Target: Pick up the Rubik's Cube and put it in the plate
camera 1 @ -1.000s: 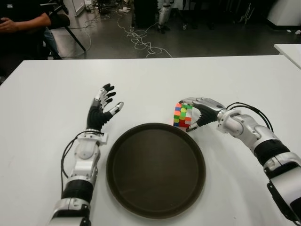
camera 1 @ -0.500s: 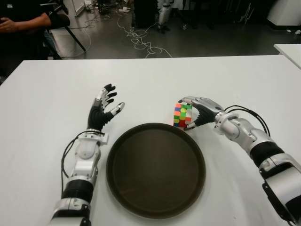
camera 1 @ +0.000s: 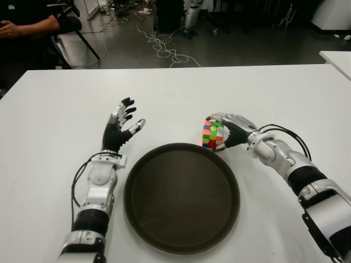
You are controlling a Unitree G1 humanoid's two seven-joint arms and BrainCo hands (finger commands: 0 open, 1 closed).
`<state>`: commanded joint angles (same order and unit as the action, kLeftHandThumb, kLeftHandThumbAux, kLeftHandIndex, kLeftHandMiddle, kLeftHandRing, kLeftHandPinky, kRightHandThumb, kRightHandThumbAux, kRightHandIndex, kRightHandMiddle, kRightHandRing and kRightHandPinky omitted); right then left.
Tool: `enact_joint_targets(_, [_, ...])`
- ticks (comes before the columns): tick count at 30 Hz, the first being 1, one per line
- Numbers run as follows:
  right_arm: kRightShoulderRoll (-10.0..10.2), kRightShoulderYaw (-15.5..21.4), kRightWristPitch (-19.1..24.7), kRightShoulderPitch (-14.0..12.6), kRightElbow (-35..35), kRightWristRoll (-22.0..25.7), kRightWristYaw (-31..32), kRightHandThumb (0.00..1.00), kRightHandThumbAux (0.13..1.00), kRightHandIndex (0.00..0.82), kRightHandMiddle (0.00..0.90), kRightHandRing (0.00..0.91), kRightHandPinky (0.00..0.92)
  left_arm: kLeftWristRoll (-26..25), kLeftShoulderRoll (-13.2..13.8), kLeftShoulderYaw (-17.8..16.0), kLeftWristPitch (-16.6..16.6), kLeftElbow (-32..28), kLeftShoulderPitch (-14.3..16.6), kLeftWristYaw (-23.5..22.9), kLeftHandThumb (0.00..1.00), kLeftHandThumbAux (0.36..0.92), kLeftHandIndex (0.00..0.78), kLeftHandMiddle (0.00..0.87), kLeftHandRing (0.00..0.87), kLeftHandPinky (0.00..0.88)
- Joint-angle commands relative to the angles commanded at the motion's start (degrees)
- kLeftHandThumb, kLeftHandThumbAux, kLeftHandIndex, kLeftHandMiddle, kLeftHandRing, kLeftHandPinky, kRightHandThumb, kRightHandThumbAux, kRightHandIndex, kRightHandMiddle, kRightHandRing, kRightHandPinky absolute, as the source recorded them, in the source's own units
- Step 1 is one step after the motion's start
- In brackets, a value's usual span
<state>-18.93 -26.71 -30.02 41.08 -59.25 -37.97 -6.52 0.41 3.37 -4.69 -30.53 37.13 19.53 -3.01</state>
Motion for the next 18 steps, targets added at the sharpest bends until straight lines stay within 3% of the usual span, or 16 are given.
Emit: enact_joint_targets(18, [0.87, -0.31, -0.42, 0.18, -1.26, -0.37, -2.86, 0.000, 0.754, 0.205, 0.228, 0.236, 0.238, 0.40, 0.22, 0.23, 0.17, 0.18, 0.21, -0.03, 0.023, 0.734, 0.091, 0.160, 0.147, 0.129])
